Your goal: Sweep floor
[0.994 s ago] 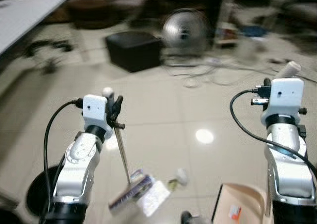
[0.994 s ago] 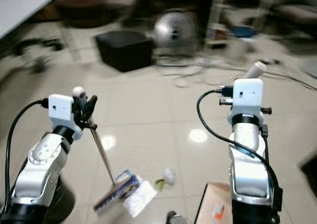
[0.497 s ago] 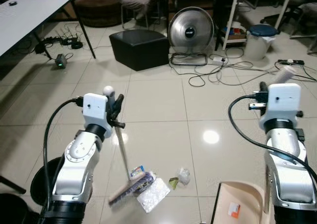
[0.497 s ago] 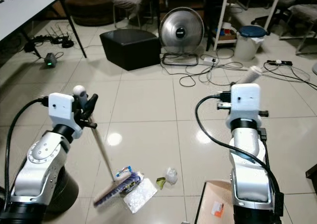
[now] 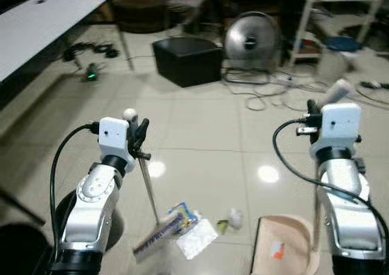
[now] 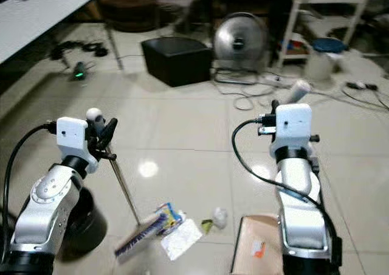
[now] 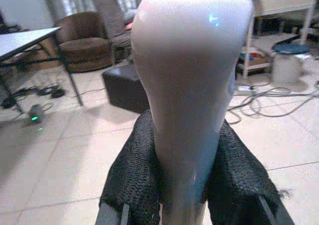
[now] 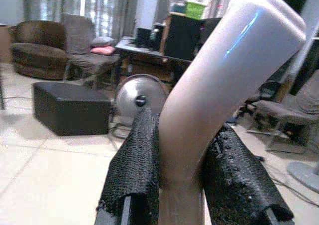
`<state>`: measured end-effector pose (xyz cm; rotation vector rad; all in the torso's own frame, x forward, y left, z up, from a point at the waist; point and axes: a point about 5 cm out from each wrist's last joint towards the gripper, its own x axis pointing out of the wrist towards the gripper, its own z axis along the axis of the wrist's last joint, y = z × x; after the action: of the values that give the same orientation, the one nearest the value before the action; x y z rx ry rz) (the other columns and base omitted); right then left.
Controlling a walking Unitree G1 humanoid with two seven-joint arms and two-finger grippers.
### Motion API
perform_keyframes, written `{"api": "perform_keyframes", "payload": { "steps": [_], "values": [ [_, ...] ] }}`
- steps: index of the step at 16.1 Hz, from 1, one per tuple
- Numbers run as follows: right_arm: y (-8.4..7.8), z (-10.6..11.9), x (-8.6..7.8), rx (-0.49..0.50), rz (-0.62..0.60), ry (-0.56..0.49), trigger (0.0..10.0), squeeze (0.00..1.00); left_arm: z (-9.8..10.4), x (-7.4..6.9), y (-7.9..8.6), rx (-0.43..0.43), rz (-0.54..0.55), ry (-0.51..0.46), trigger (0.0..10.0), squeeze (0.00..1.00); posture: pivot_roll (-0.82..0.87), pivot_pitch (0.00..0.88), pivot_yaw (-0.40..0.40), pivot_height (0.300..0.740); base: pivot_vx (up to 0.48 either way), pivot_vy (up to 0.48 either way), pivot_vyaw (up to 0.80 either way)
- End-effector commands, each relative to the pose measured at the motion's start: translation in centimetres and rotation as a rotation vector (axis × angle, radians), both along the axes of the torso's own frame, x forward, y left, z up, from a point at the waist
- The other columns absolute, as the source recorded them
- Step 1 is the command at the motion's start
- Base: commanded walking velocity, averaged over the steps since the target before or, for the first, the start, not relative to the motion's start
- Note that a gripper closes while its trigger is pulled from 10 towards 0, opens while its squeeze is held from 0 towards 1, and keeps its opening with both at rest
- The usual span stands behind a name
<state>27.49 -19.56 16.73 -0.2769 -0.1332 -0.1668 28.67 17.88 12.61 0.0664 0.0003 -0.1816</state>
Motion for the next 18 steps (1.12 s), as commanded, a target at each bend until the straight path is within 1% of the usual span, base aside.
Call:
{"api": "perform_keyframes", "payload": {
  "steps": [1,5,8,11,12,13,14,16,17,18],
  "values": [
    [0.4,0.2,-0.1,0.002,0.016,-0.025,10.0,0.00,1.1,0.1,0.4,0.019,0.009,-0.044,10.0,0.00,0.04,0.004,0.085,0.740,0.000,0.394,0.00],
    [0.5,0.3,-0.1,0.007,0.025,-0.028,10.0,0.00,1.1,0.1,0.5,0.017,0.015,-0.045,10.0,0.00,0.04,0.004,0.076,0.740,0.000,0.462,0.00],
    [0.7,0.4,0.1,-0.007,0.045,-0.030,10.0,0.00,1.0,0.1,0.0,0.011,0.014,-0.044,10.0,0.00,0.03,0.005,0.072,0.740,0.000,0.467,0.00],
    [0.5,0.7,0.1,-0.007,0.041,-0.037,10.0,0.00,0.9,0.2,-0.4,0.008,-0.003,-0.046,10.0,0.00,0.03,0.003,0.073,0.740,0.000,0.441,0.00],
    [0.5,0.7,0.0,-0.005,0.036,-0.039,10.0,0.00,1.1,0.3,-0.6,0.000,-0.010,-0.058,10.0,0.00,0.02,0.004,0.075,0.740,0.000,0.000,0.00],
    [0.5,0.7,-0.1,-0.006,0.034,-0.039,10.0,0.00,1.2,0.3,-0.7,0.016,-0.024,-0.065,10.0,0.00,0.02,0.006,0.077,0.740,0.000,-0.289,0.00],
    [0.2,0.7,-0.3,-0.004,0.013,-0.040,10.0,0.00,1.1,0.2,-0.9,0.051,-0.039,-0.061,10.0,0.00,0.02,0.008,0.083,0.740,0.000,-0.480,0.00],
    [-0.1,0.6,-0.4,-0.004,-0.007,-0.035,10.0,0.00,1.0,0.3,-1.2,0.057,-0.050,-0.057,10.0,0.00,0.01,0.010,0.086,0.740,0.000,-0.480,0.00],
    [-0.2,0.6,-0.5,-0.009,-0.014,-0.031,10.0,0.00,1.0,0.3,-1.4,0.051,-0.055,-0.054,10.0,0.00,0.01,0.012,0.084,0.740,0.000,-0.480,0.00],
    [-0.3,0.5,-0.6,-0.018,-0.020,-0.027,10.0,0.00,0.9,0.3,-1.7,0.018,-0.060,-0.047,10.0,0.00,0.01,0.015,0.087,0.740,0.000,0.000,0.00]
  ]
}}
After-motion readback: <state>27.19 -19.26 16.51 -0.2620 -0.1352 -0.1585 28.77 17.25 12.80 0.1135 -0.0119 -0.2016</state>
